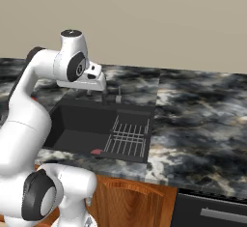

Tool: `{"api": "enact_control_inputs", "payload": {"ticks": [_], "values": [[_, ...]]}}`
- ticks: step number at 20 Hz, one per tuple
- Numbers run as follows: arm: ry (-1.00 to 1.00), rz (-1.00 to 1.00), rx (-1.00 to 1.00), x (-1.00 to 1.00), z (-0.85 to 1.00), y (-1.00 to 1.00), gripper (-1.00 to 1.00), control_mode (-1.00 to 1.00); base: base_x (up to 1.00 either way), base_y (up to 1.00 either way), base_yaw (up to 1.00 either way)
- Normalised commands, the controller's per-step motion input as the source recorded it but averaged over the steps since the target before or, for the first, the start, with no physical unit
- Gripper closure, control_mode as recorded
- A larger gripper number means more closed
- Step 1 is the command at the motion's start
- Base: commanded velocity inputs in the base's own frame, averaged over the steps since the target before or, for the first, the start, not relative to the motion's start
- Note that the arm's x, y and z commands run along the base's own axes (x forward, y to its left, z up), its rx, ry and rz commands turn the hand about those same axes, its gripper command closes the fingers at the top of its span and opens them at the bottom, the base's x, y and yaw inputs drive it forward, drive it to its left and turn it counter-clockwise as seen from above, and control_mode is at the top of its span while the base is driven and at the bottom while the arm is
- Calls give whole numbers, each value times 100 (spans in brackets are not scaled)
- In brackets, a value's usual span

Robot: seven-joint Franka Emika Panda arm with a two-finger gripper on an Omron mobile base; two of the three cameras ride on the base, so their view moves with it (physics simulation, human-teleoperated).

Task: Rinse each bowl for a few seconds and place them down in the sink or on the counter.

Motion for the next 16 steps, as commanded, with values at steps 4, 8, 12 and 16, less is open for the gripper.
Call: {"api": "enact_control_inputs", "payload": {"ticks": [4, 8, 12, 16], "values": [[-3, 0, -1, -7, 0, 2, -100, -100, 0, 0, 0], [-10, -1, -1, -27, 0, 2, -100, -100, 0, 0, 0], [-9, -2, 0, -28, 0, -5, -100, -100, 0, 0, 0], [-11, 0, 0, -22, -5, -15, -100, -100, 0, 0, 0]]}}
